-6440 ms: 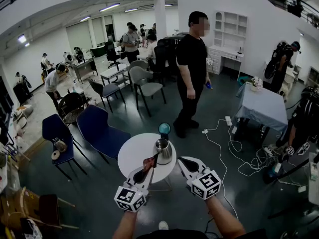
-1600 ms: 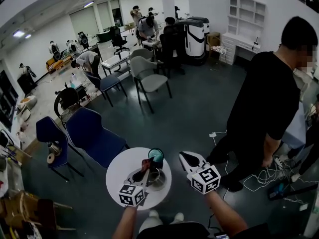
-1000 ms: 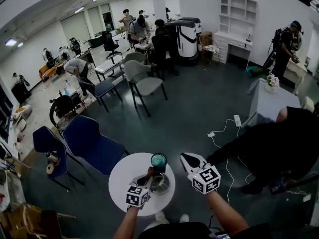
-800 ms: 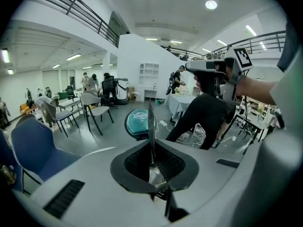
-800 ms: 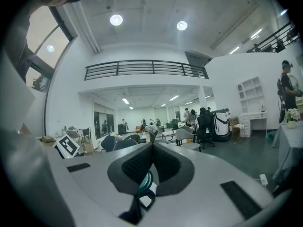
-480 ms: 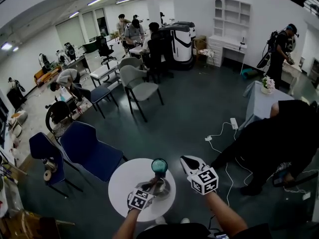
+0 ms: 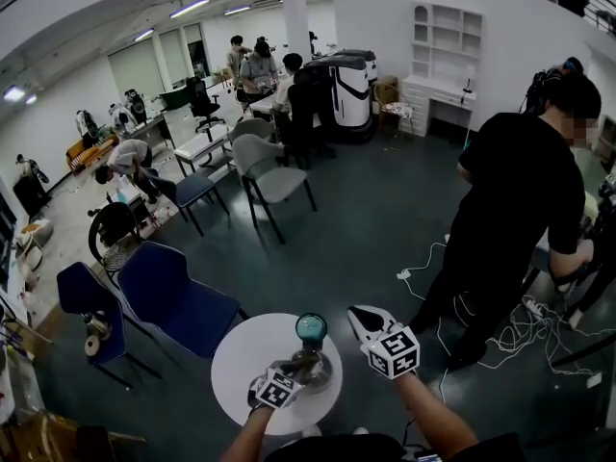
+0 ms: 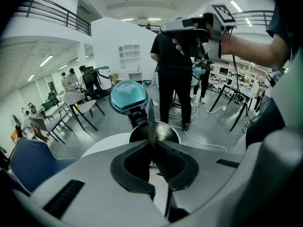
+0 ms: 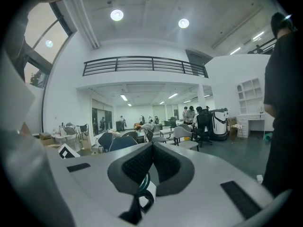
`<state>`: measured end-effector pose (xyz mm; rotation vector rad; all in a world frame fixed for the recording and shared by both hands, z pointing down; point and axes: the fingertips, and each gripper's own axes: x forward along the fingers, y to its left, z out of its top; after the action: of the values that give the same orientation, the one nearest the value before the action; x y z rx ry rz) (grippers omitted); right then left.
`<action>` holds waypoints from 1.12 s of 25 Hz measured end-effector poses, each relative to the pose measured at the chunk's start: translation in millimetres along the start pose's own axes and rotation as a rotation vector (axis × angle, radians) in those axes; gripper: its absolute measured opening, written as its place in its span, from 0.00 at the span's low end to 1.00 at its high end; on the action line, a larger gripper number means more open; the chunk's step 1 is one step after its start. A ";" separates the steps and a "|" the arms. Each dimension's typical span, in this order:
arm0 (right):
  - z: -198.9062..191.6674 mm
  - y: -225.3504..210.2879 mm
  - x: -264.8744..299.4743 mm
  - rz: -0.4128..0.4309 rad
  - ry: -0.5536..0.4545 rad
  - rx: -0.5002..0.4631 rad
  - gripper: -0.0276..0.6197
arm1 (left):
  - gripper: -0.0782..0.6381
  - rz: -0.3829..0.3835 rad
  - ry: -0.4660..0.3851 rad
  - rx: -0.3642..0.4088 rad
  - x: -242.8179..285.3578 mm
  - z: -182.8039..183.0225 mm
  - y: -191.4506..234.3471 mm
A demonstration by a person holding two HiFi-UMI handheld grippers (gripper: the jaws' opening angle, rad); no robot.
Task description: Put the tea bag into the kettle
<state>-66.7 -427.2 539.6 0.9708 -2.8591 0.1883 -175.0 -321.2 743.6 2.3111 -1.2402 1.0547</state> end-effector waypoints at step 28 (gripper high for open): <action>-19.0 -21.7 16.1 -0.034 0.065 0.005 0.07 | 0.14 -0.023 -0.015 -0.008 26.0 -0.7 10.1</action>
<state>-64.8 -451.0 562.5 0.9947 -2.7827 0.2206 -174.4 -341.8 762.4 2.3261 -1.2188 1.0249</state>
